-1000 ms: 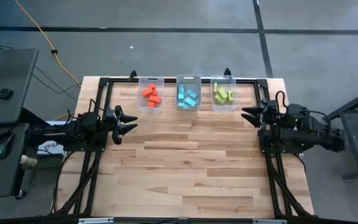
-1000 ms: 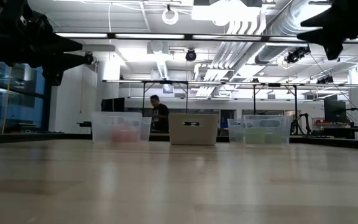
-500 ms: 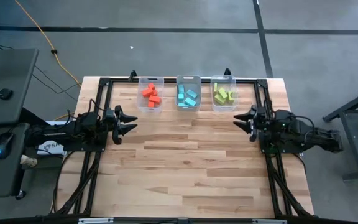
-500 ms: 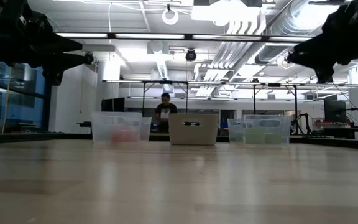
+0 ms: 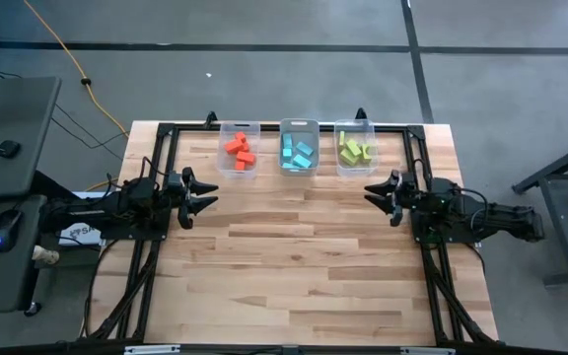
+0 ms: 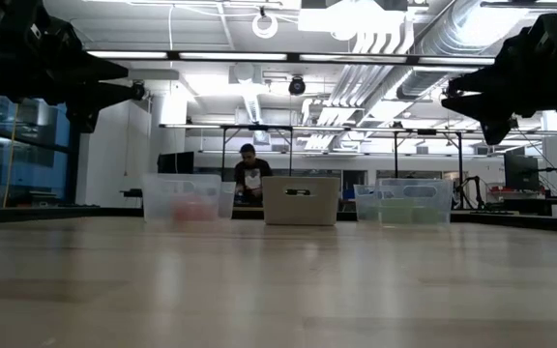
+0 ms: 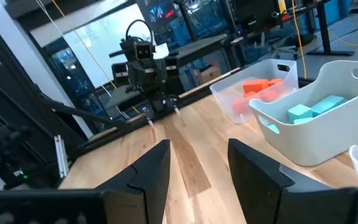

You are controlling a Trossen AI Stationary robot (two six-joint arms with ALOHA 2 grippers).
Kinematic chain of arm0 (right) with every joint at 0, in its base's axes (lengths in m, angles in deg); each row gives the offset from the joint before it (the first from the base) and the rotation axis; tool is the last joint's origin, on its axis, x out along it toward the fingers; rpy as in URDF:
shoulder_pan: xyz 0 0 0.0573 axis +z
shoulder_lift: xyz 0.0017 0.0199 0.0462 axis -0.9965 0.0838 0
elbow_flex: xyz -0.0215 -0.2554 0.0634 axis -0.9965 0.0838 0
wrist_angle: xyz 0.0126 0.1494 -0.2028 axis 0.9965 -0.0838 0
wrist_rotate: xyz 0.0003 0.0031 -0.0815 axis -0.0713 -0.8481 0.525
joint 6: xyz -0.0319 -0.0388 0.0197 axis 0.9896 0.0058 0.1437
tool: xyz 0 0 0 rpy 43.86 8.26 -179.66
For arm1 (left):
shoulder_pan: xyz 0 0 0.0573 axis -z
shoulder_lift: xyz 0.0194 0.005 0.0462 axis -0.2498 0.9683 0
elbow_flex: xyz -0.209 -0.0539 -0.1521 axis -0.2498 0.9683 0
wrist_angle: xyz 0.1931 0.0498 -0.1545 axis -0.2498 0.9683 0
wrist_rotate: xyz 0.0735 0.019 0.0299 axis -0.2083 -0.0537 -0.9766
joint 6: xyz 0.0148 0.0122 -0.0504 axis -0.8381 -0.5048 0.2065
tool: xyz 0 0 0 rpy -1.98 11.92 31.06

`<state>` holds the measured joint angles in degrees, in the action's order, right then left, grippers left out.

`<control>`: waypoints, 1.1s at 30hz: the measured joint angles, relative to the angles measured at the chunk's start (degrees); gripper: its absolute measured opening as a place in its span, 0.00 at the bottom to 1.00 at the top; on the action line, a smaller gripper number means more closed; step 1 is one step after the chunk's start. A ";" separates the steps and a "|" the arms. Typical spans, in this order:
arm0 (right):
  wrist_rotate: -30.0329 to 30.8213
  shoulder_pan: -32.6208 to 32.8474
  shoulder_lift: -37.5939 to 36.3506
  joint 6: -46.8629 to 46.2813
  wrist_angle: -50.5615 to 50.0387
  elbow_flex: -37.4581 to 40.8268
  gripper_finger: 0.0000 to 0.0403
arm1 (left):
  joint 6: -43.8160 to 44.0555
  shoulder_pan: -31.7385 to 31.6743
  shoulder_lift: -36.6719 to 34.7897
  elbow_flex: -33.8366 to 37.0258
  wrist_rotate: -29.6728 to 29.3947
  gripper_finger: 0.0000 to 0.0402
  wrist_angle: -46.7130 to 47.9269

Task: Sort & place blocks by color
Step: Return to Home Position

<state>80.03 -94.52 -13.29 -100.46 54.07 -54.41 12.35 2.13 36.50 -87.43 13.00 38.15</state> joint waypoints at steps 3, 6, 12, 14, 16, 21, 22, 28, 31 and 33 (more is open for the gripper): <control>0.10 0.00 0.28 -0.82 1.25 0.44 0.37 | -0.01 0.00 0.00 0.00 0.00 0.40 0.00; 0.11 0.00 0.46 -1.71 1.24 0.44 0.37 | -0.01 0.00 0.01 0.00 0.00 0.40 0.00; 0.13 0.00 0.48 -3.24 1.23 0.44 0.37 | 0.00 0.00 0.01 0.00 0.00 0.40 0.00; 0.13 0.00 0.50 -3.24 1.22 0.44 0.37 | -0.02 0.00 0.02 0.00 0.00 0.40 0.00; 0.15 0.00 0.50 -3.24 1.22 0.44 0.37 | 0.00 0.00 0.00 0.00 0.00 0.40 0.00; 0.15 0.00 0.50 -3.24 1.22 0.44 0.37 | 0.00 0.00 0.01 0.00 0.00 0.40 0.00; 0.15 0.00 0.50 -3.24 1.22 0.44 0.37 | 0.00 0.00 0.01 0.00 0.00 0.40 0.00; 0.15 0.00 0.50 -3.24 1.20 0.46 0.37 | -0.02 0.00 0.00 0.00 0.00 0.40 0.00; 0.15 0.00 0.50 -3.24 1.20 0.46 0.37 | 0.00 0.00 0.00 0.00 0.00 0.40 0.00; 0.15 0.00 0.50 -3.24 1.20 0.46 0.37 | 0.00 0.00 0.00 0.00 0.00 0.40 0.00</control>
<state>80.18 -94.52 -12.78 -103.70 55.27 -53.95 12.34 2.13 36.50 -87.43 13.00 38.15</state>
